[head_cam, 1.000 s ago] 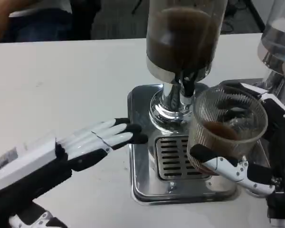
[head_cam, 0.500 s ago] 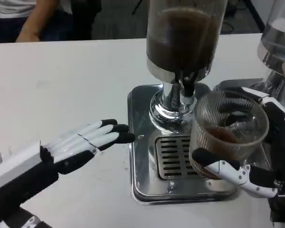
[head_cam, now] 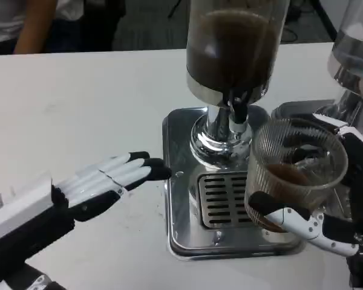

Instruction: Grasp the cup under the faucet to collect the drink, then remove the cup.

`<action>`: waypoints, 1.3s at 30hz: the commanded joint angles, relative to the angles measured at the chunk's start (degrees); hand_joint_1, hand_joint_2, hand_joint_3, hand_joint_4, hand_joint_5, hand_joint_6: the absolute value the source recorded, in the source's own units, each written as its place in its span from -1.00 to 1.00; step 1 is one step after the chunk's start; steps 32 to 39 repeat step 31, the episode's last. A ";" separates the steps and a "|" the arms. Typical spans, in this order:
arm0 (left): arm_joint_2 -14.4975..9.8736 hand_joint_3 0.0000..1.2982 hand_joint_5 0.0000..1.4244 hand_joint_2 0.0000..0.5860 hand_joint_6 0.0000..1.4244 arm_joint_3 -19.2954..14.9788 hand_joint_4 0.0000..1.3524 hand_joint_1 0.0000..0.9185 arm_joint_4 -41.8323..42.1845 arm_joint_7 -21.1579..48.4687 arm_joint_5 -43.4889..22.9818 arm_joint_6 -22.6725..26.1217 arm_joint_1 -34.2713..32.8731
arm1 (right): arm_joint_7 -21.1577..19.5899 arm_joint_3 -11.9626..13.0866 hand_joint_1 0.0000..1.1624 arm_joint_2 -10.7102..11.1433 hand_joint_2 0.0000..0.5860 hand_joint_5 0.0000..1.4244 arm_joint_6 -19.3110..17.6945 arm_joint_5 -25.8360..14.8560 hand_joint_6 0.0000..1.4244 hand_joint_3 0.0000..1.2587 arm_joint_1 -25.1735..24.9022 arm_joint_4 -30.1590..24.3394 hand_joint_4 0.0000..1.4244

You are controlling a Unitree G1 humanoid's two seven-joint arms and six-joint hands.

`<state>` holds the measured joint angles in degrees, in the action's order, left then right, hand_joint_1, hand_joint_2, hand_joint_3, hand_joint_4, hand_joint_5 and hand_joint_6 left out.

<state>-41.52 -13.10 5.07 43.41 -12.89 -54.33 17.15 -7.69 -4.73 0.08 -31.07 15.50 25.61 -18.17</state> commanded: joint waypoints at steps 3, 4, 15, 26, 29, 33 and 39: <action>-1.14 -0.88 -1.00 -0.88 -0.96 -0.75 -1.00 -1.00 -0.09 -0.51 0.03 -0.59 -0.30 | -0.03 -0.19 0.81 -0.30 -0.79 0.65 -0.67 -1.21 1.00 0.40 -0.24 -1.48 0.44; -1.14 -0.88 -1.00 -0.88 -0.96 -0.75 -1.00 -1.00 -0.07 -0.51 0.08 -0.58 -0.25 | 0.00 -0.13 0.81 -0.24 -0.79 0.65 -0.64 -1.26 1.00 0.40 -0.20 -1.50 0.44; -1.16 -0.89 -1.00 -0.88 -0.96 -1.04 -1.00 -1.00 -0.18 -0.58 0.19 -0.64 -0.18 | -0.10 -0.35 0.81 -0.37 -0.79 0.66 -0.56 -1.13 1.00 0.41 -0.53 -0.90 0.44; -1.11 -0.90 -1.00 -0.88 -0.97 -1.23 -1.00 -1.00 -0.12 -0.35 0.12 -0.55 0.07 | -0.15 -0.46 0.81 -0.48 -0.79 0.66 -0.48 -1.18 1.00 0.42 -0.66 -0.75 0.46; -1.09 -0.91 -1.00 -0.88 -0.97 -1.17 -1.00 -1.00 -0.15 -0.34 0.06 -0.52 -0.02 | -0.19 -0.44 0.81 -0.52 -0.79 0.66 -0.46 -1.22 1.00 0.42 -0.69 -0.75 0.46; -1.07 -0.91 -1.00 -0.88 -0.97 -1.16 -1.00 -1.00 -0.15 -0.37 0.09 -0.52 -0.09 | -0.18 -0.40 0.81 -0.51 -0.79 0.66 -0.41 -1.26 1.00 0.42 -0.73 -0.74 0.46; -1.07 -0.91 -1.00 -0.88 -0.97 -1.16 -1.00 -1.00 -0.15 -0.37 0.09 -0.52 -0.09 | -0.18 -0.40 0.81 -0.51 -0.79 0.66 -0.41 -1.26 1.00 0.42 -0.73 -0.74 0.46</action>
